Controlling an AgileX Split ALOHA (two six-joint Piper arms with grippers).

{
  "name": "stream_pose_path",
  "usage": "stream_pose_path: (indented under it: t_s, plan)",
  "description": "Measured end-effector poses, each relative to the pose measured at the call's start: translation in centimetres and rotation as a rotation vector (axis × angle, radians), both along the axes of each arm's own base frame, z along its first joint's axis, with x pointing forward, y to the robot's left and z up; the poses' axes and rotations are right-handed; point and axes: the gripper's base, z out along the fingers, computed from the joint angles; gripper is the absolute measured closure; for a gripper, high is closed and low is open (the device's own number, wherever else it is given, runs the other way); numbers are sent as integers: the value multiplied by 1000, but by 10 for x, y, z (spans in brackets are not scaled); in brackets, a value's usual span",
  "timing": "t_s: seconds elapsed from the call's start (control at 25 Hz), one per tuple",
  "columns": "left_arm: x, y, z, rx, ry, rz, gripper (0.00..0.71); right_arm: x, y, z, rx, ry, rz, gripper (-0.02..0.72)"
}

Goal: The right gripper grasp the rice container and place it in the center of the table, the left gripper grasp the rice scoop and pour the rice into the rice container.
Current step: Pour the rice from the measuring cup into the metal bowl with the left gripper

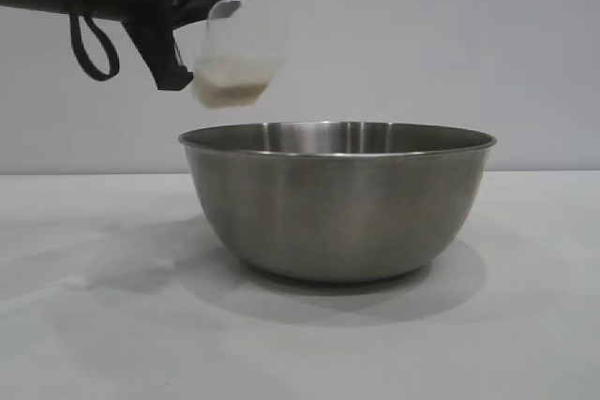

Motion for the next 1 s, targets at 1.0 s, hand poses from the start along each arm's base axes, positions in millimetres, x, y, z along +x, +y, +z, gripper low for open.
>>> stream_pose_path:
  t_s: [1.0]
  plan:
    - [-22,-49,7,469,-575,-332,710,0,0,0,0,0,0,393]
